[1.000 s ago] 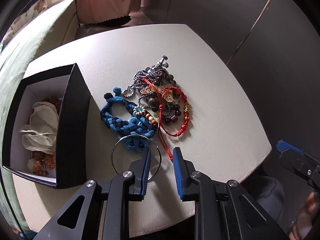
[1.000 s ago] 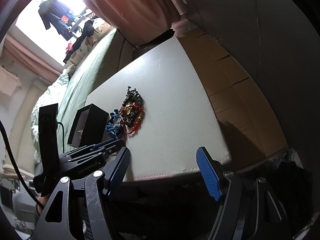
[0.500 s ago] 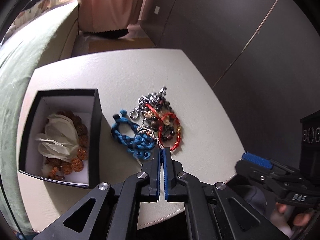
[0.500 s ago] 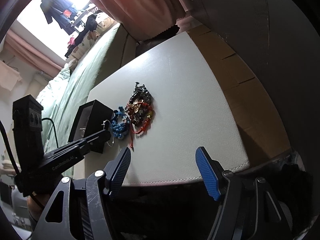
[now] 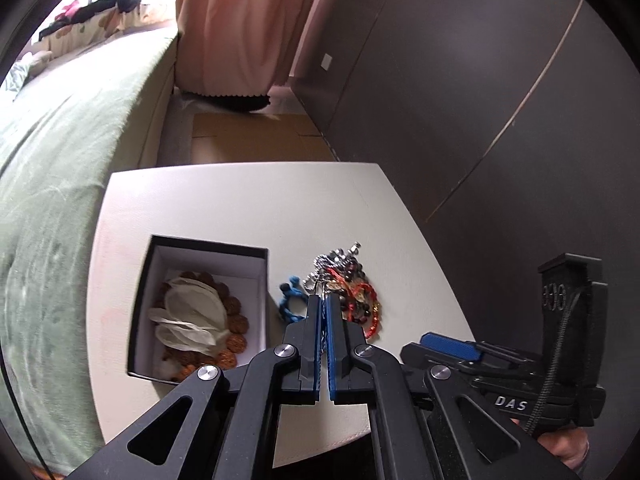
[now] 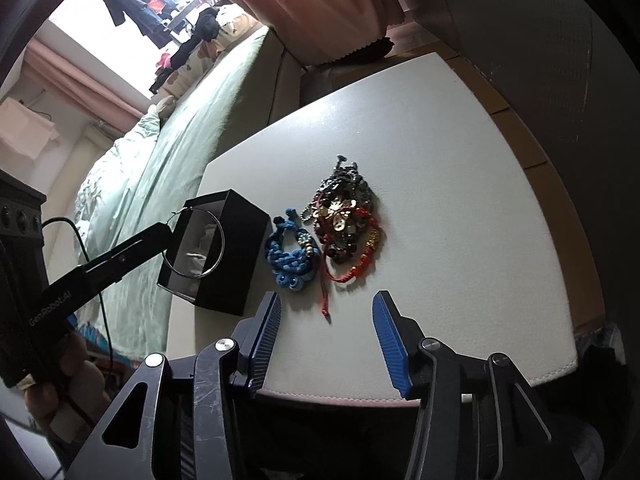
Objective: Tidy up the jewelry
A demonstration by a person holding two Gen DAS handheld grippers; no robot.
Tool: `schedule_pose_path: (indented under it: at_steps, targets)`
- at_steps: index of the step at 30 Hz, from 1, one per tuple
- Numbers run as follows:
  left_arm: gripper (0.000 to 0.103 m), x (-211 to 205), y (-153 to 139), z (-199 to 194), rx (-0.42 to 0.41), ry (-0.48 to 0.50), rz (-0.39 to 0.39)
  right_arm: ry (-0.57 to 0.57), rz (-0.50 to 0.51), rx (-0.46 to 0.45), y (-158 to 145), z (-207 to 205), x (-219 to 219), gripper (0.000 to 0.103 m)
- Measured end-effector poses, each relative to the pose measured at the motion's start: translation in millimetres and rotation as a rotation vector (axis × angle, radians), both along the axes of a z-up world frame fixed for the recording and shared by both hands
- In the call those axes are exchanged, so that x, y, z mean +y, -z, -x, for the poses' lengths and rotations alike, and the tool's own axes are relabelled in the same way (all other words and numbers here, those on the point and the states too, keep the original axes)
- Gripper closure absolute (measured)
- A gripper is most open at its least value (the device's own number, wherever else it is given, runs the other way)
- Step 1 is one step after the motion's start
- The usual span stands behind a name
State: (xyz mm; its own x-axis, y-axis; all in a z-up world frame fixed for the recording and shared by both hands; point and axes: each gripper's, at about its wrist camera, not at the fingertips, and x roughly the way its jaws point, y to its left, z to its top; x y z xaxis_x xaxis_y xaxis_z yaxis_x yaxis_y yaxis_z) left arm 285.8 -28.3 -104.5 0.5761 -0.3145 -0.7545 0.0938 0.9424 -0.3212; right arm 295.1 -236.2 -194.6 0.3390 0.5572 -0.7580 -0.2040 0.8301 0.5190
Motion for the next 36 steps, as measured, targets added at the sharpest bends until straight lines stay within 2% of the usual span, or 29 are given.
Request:
schedule_pose_path:
  at_steps: [6, 12, 19, 27, 32, 34, 35, 36]
  targets:
    - [0.102, 29, -7, 1, -0.008, -0.04, 0.005, -0.038, -0.037, 0.054, 13, -14, 31, 0.053]
    - [0.102, 55, -5, 3, -0.002, -0.068, 0.005, -0.044, -0.006, 0.078, 23, -28, 55, 0.059]
    - [0.102, 80, 0, 8, 0.006, -0.104, 0.023, -0.028, 0.025, 0.11, 27, -50, 67, 0.06]
    - [0.102, 100, 3, 8, 0.011, -0.142, 0.045, -0.076, 0.053, 0.085, 18, -53, 79, 0.059]
    - [0.102, 106, 2, 10, 0.009, -0.15, 0.048, -0.134, 0.169, 0.071, 24, -51, 99, 0.059]
    - [0.102, 108, 2, 11, 0.009, -0.15, 0.046, -0.187, 0.223, 0.035, 26, -46, 108, 0.054]
    - [0.102, 109, 2, 12, 0.01, -0.15, 0.045, -0.215, 0.248, 0.018, 26, -43, 113, 0.047]
    - [0.102, 109, 3, 12, 0.011, -0.15, 0.045, -0.234, 0.265, 0.007, 26, -41, 116, 0.046]
